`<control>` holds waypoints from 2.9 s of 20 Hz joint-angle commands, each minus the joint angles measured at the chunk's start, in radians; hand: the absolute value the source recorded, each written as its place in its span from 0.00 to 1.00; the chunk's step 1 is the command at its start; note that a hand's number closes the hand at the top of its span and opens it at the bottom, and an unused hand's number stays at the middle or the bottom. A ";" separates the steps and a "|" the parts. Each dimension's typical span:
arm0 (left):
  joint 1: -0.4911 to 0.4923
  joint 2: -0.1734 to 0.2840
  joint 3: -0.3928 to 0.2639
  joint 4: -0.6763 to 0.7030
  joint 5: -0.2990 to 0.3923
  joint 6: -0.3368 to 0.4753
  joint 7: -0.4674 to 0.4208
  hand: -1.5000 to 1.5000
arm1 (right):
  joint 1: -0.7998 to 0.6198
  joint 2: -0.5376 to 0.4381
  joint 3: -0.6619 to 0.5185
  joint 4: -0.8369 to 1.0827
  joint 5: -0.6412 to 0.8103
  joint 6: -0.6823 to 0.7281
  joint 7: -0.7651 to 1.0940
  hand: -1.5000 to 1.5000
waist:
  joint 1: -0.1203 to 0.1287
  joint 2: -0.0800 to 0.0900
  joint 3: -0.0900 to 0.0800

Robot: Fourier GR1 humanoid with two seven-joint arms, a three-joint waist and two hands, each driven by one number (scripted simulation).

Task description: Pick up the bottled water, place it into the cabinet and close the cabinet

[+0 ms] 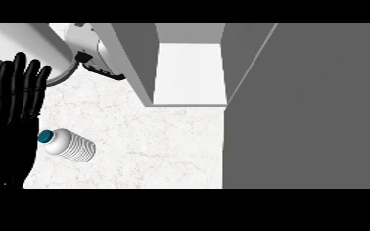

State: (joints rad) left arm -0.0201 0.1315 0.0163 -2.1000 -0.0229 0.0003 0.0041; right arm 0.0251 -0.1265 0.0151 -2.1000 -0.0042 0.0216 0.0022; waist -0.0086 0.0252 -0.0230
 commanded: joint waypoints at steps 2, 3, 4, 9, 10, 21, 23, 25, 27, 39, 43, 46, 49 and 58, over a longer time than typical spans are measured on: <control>-0.046 0.074 0.145 0.109 0.289 -0.159 -0.014 0.00 | -0.002 0.007 -0.012 -0.008 0.002 -0.015 0.030 0.00 | 0.006 -0.024 0.021; -0.008 0.113 0.187 0.112 0.383 -0.235 -0.028 0.00 | 0.083 0.035 0.019 -0.036 0.023 -0.020 -0.038 0.00 | 0.004 -0.026 0.020; -0.023 0.109 0.189 0.138 0.463 -0.278 -0.031 0.00 | 0.078 0.050 0.023 -0.027 0.018 -0.026 -0.058 0.00 | 0.002 -0.025 0.020; 0.021 0.175 0.226 0.293 0.759 -0.422 0.136 0.00 | 0.151 0.033 0.144 -0.073 -0.111 0.111 0.019 0.00 | 0.001 -0.027 0.019; 0.008 0.203 0.248 0.324 0.817 -0.448 0.157 0.00 | 0.163 0.024 0.154 -0.137 -0.131 0.112 0.083 0.00 | -0.009 -0.030 0.019; 0.007 0.510 0.440 0.579 1.080 -0.659 0.330 0.00 | 0.482 0.000 0.288 -0.509 -0.106 0.116 0.159 0.00 | -0.004 -0.028 0.023; -0.023 0.467 0.416 0.692 0.994 -0.748 0.279 0.00 | 0.479 -0.005 0.263 -0.489 -0.147 0.130 0.143 0.00 | -0.005 -0.025 0.022; 0.047 0.484 0.442 0.686 1.001 -0.790 0.289 0.00 | 0.574 -0.019 0.294 -0.521 -0.110 0.157 0.072 0.00 | -0.006 -0.029 0.023; 0.030 0.432 0.404 0.670 0.935 -0.758 0.274 0.00 | 0.642 -0.033 0.329 -0.575 -0.097 0.158 0.087 0.00 | -0.011 -0.030 0.023; -0.104 0.363 0.341 1.030 0.678 -0.891 0.171 0.00 | 0.731 -0.065 0.400 -0.584 -0.034 0.145 -0.013 0.00 | -0.027 -0.025 0.021; -0.155 0.345 0.348 1.187 0.604 -0.920 0.100 0.00 | 0.761 -0.071 0.404 -0.552 -0.021 0.141 -0.075 0.00 | -0.020 -0.025 0.021; -0.225 0.309 0.348 1.310 0.481 -0.898 -0.015 0.00 | 0.742 -0.083 0.399 -0.500 -0.030 0.149 -0.105 0.00 | -0.025 -0.021 0.020; -0.153 0.272 0.320 1.323 0.378 -0.920 -0.133 0.00 | 0.861 -0.129 0.434 -0.546 -0.004 0.173 -0.164 0.00 | -0.039 -0.025 0.019; -0.189 0.224 0.244 1.494 0.197 -0.956 -0.391 0.00 | 0.894 -0.169 0.428 -0.521 -0.018 0.169 -0.242 0.00 | -0.035 -0.022 0.018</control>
State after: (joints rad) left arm -0.1943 0.3724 0.2859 -0.6779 0.2424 -0.8899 -0.2453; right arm 0.8667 -0.2497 0.4557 -2.4987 -0.0321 0.1758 -0.2611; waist -0.0425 0.0026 -0.0052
